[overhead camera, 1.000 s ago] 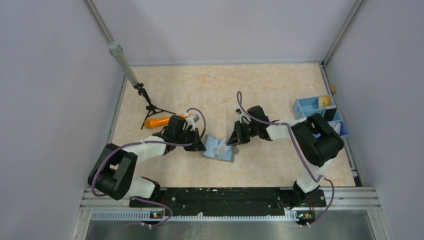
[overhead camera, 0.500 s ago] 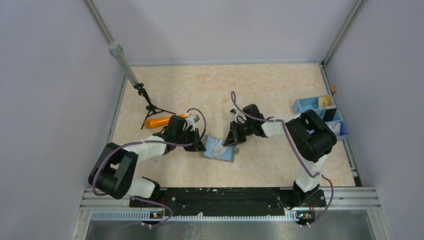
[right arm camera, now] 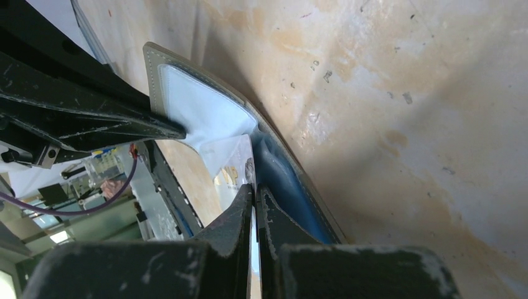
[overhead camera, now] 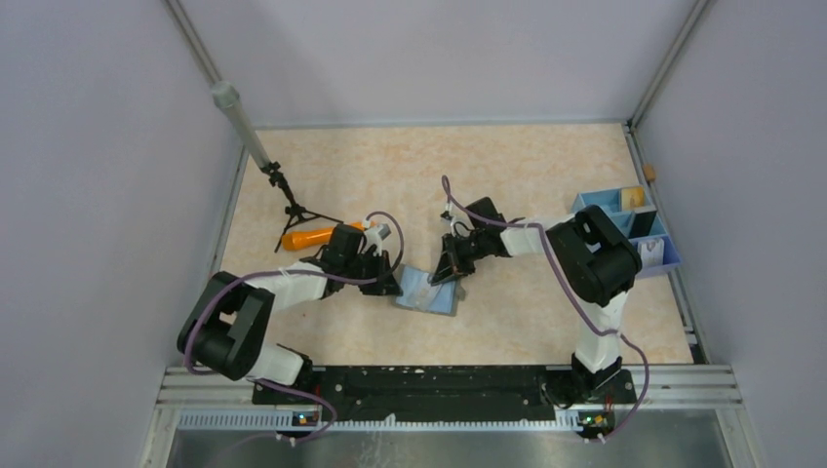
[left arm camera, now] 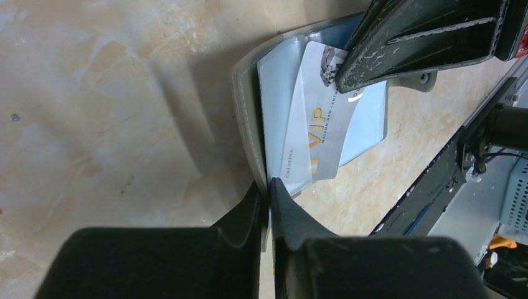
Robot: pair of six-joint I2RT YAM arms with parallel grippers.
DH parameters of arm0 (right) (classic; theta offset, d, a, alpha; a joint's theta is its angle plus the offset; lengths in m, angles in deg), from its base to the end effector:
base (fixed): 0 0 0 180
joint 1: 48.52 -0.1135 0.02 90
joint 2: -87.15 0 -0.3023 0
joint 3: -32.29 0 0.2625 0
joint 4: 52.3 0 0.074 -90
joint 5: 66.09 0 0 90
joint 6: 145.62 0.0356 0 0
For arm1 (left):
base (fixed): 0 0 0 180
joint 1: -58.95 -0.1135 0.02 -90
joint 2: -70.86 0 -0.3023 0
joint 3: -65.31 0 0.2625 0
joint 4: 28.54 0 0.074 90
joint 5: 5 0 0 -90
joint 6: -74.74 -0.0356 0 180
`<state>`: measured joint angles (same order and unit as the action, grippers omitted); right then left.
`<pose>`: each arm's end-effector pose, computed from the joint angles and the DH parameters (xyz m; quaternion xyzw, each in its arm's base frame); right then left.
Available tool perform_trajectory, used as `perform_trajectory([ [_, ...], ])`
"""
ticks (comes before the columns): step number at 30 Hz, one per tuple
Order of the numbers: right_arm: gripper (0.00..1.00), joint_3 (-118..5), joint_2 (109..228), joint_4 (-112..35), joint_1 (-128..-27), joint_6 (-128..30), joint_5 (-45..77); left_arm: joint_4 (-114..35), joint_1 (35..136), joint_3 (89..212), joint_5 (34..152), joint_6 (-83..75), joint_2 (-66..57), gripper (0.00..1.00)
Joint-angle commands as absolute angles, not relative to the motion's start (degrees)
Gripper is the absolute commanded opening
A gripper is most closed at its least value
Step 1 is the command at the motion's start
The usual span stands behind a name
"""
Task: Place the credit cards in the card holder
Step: Insert the credit card into the card holder.
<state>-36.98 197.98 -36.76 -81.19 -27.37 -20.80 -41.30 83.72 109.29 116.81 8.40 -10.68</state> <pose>0.3046 0.2250 0.1385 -0.1418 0.8822 0.4472 0.0408 0.2193 -0.1219 0.1723 0.1018 0.9037 -0.3690 0.1920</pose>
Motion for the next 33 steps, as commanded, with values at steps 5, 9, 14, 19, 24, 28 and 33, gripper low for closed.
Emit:
perform_trajectory([
  [5, 0.0, -37.7, 202.11, -27.88, -82.36, -31.85, -8.95, -37.44, 84.26, 111.27, 119.35, 8.97, -13.38, 0.19],
  [9, 0.0, -37.54, 201.95, -26.12, -82.36, -31.38, -7.26, -36.48, 84.21, 111.08, 118.85, 9.99, -14.23, 0.14],
  [14, 0.0, -37.75, 202.42, -23.74, -82.36, -30.91, -4.85, -35.42, 84.21, 110.42, 118.91, 10.14, -14.27, 0.01],
  [19, 0.0, -37.62, 202.8, -21.46, -82.36, -30.73, -2.81, -32.5, 84.18, 108.7, 121.17, 10.31, -13.89, 0.0],
  [24, 0.0, -37.53, 203.61, -21.34, -82.36, -30.21, -1.89, -28.07, 84.17, 106.78, 125.64, 10.0, -13.56, 0.0],
  [28, 0.0, -37.99, 203.35, -22.62, -82.44, -28.99, -1.18, -29.21, 84.16, 106.99, 125.24, 9.39, -13.71, 0.0],
  [33, 0.07, -39.35, 199.19, -23.1, -82.45, -28.53, -0.57, -33.53, 84.11, 108.34, 121.19, 10.0, -14.12, 0.0],
])
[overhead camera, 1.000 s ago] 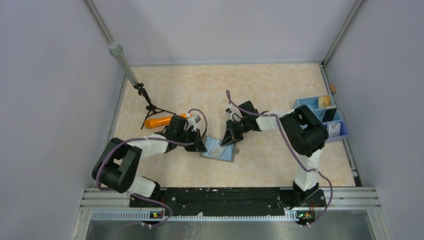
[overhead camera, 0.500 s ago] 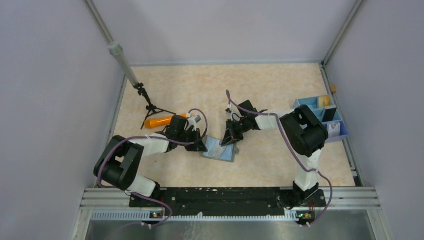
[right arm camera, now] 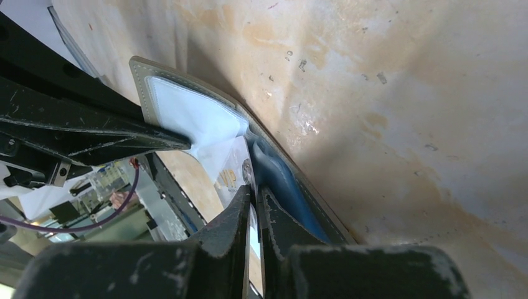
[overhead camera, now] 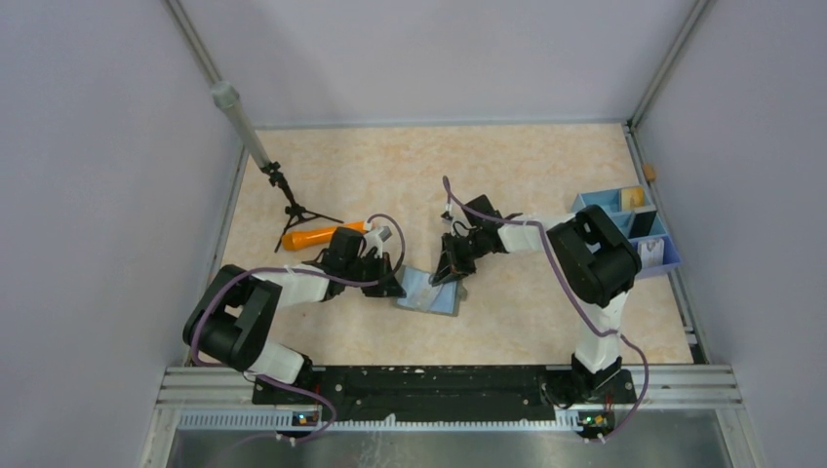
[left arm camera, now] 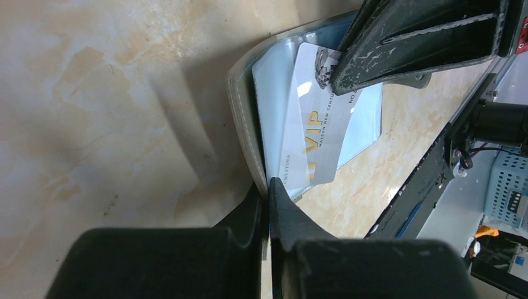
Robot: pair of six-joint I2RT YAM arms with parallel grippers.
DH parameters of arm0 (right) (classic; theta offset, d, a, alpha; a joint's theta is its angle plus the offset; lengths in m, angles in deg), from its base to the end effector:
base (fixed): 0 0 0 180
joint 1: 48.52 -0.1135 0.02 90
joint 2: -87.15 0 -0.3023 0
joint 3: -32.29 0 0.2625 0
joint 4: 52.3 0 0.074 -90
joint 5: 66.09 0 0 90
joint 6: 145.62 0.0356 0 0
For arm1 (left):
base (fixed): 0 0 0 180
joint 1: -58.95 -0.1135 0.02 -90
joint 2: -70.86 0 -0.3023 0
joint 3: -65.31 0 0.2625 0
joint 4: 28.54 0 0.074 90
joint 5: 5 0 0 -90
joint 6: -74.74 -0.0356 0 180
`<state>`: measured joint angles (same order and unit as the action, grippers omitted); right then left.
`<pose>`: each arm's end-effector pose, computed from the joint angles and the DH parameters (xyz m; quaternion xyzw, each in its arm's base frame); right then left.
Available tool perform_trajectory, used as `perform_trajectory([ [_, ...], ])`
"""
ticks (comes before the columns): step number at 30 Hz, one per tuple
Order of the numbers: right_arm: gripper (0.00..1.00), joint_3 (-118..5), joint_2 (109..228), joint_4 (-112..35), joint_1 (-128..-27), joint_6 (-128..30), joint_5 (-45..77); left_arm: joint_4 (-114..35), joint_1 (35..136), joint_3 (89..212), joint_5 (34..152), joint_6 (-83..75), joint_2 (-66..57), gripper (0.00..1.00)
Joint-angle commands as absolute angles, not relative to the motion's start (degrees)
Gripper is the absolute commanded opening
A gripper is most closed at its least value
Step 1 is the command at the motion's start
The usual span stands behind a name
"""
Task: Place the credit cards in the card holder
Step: Insert the credit card into the card holder.
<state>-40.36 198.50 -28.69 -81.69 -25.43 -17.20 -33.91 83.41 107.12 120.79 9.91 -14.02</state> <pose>0.3068 0.2285 0.1417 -0.1076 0.9066 0.4078 0.0116 0.2217 -0.1237 0.1584 0.1035 0.8904 -0.4025 0.1859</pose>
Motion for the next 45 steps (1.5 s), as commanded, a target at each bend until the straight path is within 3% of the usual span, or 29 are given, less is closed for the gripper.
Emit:
perform_trajectory([
  [1, 0.11, -39.74, 198.23, -22.66, -82.45, -28.56, -0.2, -33.57, 84.15, 108.17, 120.6, 10.46, -13.91, 0.0],
  [15, 0.43, -42.85, 189.05, -17.15, -82.47, -30.54, 3.97, -31.79, 84.16, 106.66, 118.47, 13.82, -14.0, 0.0],
  [23, 0.47, -39.78, 182.13, -18.27, -83.07, -25.86, 8.16, -31.01, 84.19, 105.97, 118.08, 14.8, -13.38, 0.0],
  [31, 0.38, -29.91, 172.72, -27.99, -87.14, -13.08, 10.14, -30.36, 84.18, 105.55, 117.66, 15.68, -12.98, 0.0],
  [45, 0.35, -27.09, 178.67, -34.59, -91.17, -6.32, 13.7, -30.24, 84.17, 105.24, 117.78, 15.68, -12.7, 0.0],
])
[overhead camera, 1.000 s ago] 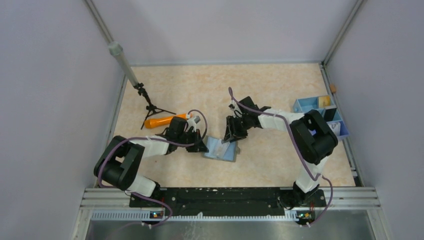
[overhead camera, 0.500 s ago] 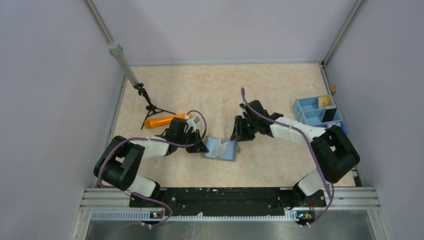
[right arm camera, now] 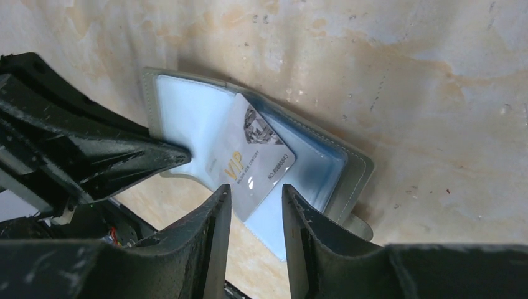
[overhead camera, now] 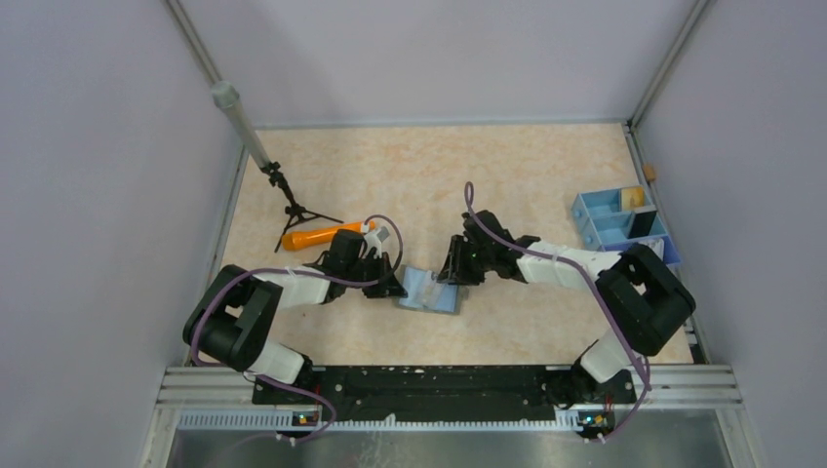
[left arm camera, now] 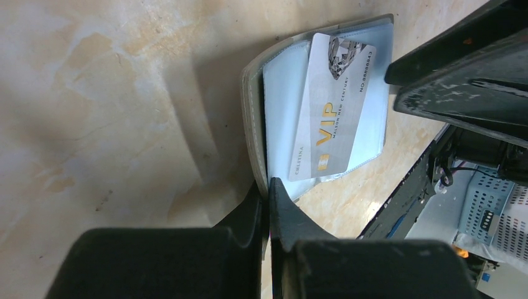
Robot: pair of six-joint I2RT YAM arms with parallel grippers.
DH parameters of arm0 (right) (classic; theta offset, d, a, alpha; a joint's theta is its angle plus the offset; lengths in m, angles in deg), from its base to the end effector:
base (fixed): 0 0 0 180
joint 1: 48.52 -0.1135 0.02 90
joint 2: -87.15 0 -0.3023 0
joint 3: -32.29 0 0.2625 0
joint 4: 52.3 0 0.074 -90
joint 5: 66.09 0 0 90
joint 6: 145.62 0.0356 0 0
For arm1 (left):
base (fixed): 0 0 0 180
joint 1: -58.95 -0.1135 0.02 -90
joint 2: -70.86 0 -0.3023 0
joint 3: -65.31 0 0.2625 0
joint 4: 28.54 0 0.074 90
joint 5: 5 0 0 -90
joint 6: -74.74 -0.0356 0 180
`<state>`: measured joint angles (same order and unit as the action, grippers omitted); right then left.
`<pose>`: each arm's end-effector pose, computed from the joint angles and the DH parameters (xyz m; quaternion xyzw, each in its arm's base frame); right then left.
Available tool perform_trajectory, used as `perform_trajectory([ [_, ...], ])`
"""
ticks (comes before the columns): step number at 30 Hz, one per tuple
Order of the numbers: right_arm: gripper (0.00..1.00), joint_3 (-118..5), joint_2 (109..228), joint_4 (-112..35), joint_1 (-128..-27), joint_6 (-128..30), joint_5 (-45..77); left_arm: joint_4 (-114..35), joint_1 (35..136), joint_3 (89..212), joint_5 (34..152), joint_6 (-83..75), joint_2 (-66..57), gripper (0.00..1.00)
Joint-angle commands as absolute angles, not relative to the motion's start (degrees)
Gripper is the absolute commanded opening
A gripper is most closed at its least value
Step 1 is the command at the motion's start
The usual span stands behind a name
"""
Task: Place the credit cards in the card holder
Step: Insert the credit card into the card holder.
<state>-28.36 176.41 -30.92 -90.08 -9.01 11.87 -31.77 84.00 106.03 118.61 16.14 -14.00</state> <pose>0.2319 0.2155 0.2067 0.0053 0.9352 0.3075 0.1758 0.2195 -0.1243 0.1555 0.0555 0.8963 -0.4019 0.1792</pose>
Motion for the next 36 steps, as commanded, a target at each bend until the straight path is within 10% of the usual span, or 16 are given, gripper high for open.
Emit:
perform_trajectory([
  [1, 0.35, -26.87, 179.16, -34.94, -91.15, -6.14, 14.15, -30.24, 84.19, 105.24, 117.9, 15.68, -12.71, 0.0],
  [18, 0.3, -24.88, 183.27, -39.44, -91.63, -4.06, 18.04, -30.8, 84.13, 105.42, 118.05, 14.94, -12.63, 0.0],
  [36, 0.01, -18.99, 183.72, -46.51, -91.59, 2.1, 17.62, -31.09, 84.13, 105.31, 117.85, 14.47, -12.61, 0.0],
])
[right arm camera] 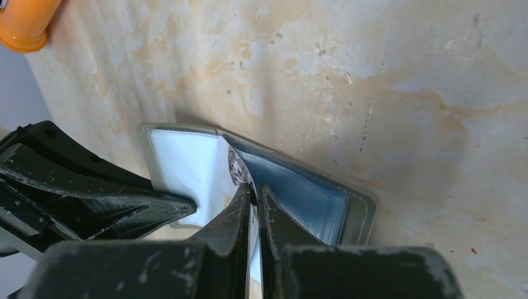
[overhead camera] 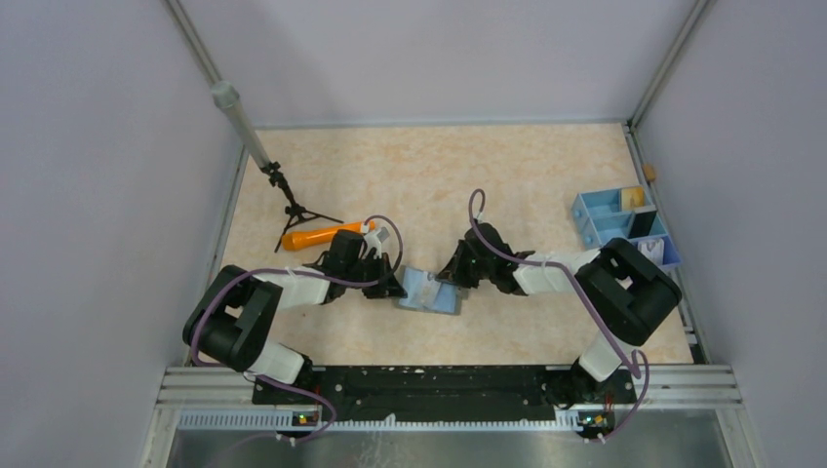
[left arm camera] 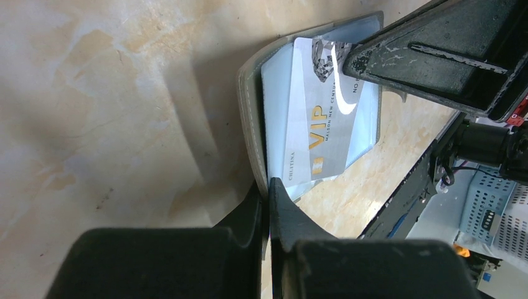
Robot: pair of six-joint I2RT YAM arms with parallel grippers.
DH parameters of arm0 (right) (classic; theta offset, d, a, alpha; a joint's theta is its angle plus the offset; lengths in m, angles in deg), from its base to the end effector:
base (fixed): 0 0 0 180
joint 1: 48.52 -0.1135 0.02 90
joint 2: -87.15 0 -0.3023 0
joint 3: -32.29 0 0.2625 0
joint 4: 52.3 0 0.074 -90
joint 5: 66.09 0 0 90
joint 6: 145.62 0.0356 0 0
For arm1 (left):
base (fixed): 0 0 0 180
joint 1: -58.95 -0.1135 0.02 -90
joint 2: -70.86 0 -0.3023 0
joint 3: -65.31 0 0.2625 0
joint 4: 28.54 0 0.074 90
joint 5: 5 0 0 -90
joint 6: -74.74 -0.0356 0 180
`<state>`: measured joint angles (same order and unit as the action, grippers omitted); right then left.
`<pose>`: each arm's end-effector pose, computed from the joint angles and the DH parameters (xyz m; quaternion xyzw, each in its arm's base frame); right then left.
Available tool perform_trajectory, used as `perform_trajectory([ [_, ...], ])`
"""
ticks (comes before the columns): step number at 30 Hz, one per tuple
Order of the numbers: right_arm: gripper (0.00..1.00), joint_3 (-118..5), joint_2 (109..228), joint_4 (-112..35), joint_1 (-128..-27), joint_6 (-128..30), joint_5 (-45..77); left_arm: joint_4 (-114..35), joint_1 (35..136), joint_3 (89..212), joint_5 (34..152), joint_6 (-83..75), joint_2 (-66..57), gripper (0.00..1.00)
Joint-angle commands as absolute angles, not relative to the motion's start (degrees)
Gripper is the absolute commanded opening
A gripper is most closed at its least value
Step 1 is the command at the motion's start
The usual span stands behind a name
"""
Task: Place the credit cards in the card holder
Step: Insert the credit card into the card holder.
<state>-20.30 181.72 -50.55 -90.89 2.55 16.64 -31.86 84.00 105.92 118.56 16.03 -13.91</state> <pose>0.2321 0.2178 0.1637 0.1015 0.9124 0.3388 0.2058 0.2189 -0.1240 0.1553 0.0560 0.8966 -0.4011 0.1790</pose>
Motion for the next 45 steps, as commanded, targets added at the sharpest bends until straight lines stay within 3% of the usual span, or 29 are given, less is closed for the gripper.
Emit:
perform_trajectory([
  [1, 0.0, -19.27, 184.0, -45.88, -91.57, 1.61, 17.57, -31.11, 84.14, 105.4, 117.93, 14.33, -12.7, 0.0],
  [21, 0.0, -21.27, 182.32, -35.81, -91.42, -4.33, 20.55, -32.72, 83.82, 106.21, 117.99, 12.02, -12.31, 0.0],
  [33, 0.0, -25.56, 186.79, -32.76, -91.18, -10.9, 15.14, -32.54, 83.72, 106.79, 120.24, 10.69, -12.73, 0.0],
  [40, 0.0, -25.08, 188.05, -35.03, -91.24, -9.19, 14.82, -32.14, 83.72, 106.93, 121.18, 10.58, -13.38, 0.0],
  [45, 0.0, -24.67, 188.57, -38.46, -91.87, -6.55, 15.34, -31.37, 83.73, 106.48, 121.84, 11.23, -13.55, 0.06],
])
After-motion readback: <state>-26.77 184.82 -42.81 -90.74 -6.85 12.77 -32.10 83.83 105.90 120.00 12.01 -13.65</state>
